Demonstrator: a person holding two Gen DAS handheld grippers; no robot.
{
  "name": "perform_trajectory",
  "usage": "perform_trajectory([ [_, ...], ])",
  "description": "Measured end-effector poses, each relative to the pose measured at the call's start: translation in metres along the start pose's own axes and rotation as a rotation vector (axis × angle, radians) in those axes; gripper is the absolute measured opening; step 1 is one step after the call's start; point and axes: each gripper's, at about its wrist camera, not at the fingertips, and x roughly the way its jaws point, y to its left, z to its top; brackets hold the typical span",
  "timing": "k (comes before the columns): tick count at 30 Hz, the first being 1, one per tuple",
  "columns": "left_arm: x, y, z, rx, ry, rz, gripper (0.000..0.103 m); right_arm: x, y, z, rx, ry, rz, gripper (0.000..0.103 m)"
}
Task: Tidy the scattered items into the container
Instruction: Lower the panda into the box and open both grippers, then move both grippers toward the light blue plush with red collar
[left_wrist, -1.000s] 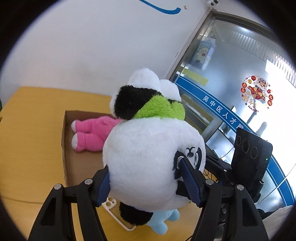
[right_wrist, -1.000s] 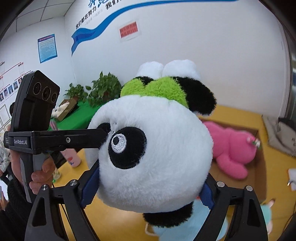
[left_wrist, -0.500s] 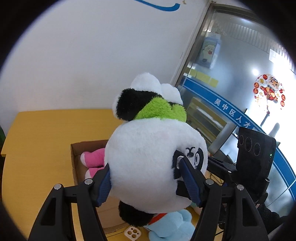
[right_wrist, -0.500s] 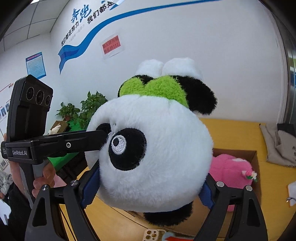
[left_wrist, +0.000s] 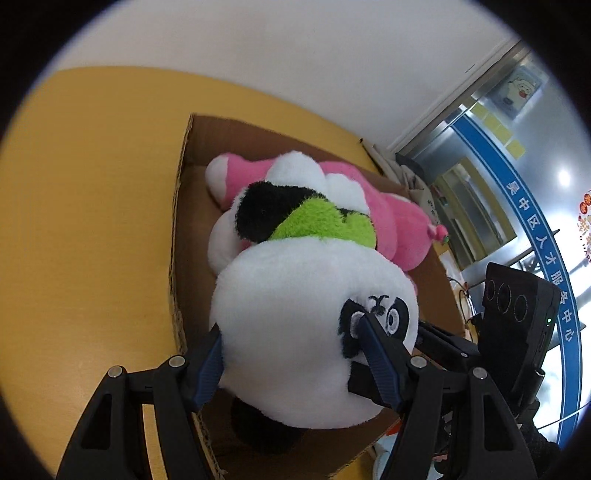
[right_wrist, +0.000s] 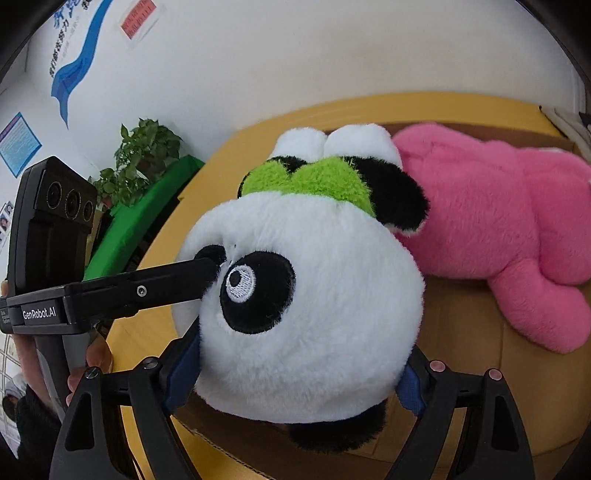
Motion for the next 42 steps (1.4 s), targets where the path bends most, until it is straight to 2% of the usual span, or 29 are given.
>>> perform_trajectory([
  [5, -0.005, 0.007, -0.015, -0.038, -0.022, -0.031, 0.068, 0.007, 0.010, -0.008, -0.031, 0.026, -0.022, 0.090],
  [8, -0.008, -0.003, -0.020, -0.016, -0.013, 0.011, 0.068, 0.009, 0.009, -0.010, -0.032, 0.051, -0.028, 0.090],
  [10, -0.013, -0.013, -0.023, 0.008, -0.009, 0.057, 0.068, 0.008, 0.008, -0.014, -0.023, 0.075, -0.003, 0.090],
  [12, -0.021, -0.012, -0.028, 0.023, -0.001, 0.089, 0.068, 0.008, 0.009, -0.017, -0.015, 0.113, 0.026, 0.095],
  [14, -0.028, -0.011, -0.032, -0.009, -0.008, 0.101, 0.069, 0.005, 0.010, -0.021, -0.026, 0.121, 0.019, 0.100],
  [16, -0.040, -0.013, -0.037, -0.041, -0.032, 0.139, 0.067, -0.006, 0.009, -0.023, -0.043, 0.095, 0.010, 0.101],
  [18, -0.054, -0.023, -0.042, -0.029, -0.076, 0.165, 0.067, -0.032, 0.010, -0.024, -0.078, 0.023, -0.023, 0.101],
  [20, -0.076, -0.041, -0.051, 0.001, -0.152, 0.189, 0.067, -0.065, 0.010, -0.029, -0.119, -0.049, -0.065, 0.103],
  [21, -0.087, -0.051, -0.057, 0.016, -0.191, 0.194, 0.070, -0.081, 0.011, -0.032, -0.141, -0.079, -0.089, 0.103],
  [23, -0.105, -0.073, -0.070, 0.046, -0.258, 0.213, 0.072, -0.116, 0.010, -0.045, -0.199, -0.138, -0.166, 0.103],
  [24, -0.110, -0.085, -0.076, 0.067, -0.287, 0.238, 0.079, -0.131, 0.011, -0.054, -0.238, -0.162, -0.209, 0.103],
  [27, -0.114, -0.122, -0.108, 0.125, -0.364, 0.314, 0.080, -0.172, 0.003, -0.088, -0.329, -0.217, -0.329, 0.103],
  [29, -0.109, -0.141, -0.124, 0.146, -0.374, 0.312, 0.080, -0.196, -0.011, -0.108, -0.306, -0.235, -0.376, 0.103],
  [32, -0.100, -0.163, -0.146, 0.142, -0.394, 0.311, 0.080, -0.223, -0.027, -0.126, -0.228, -0.251, -0.383, 0.103],
  [34, -0.094, -0.173, -0.157, 0.133, -0.379, 0.268, 0.080, -0.233, -0.030, -0.134, -0.195, -0.250, -0.379, 0.103],
  [36, -0.091, -0.178, -0.167, 0.120, -0.365, 0.230, 0.080, -0.246, -0.032, -0.140, -0.184, -0.260, -0.377, 0.103],
  [42, -0.085, -0.193, -0.180, 0.117, -0.338, 0.215, 0.080, -0.261, -0.025, -0.146, -0.185, -0.280, -0.375, 0.103],
])
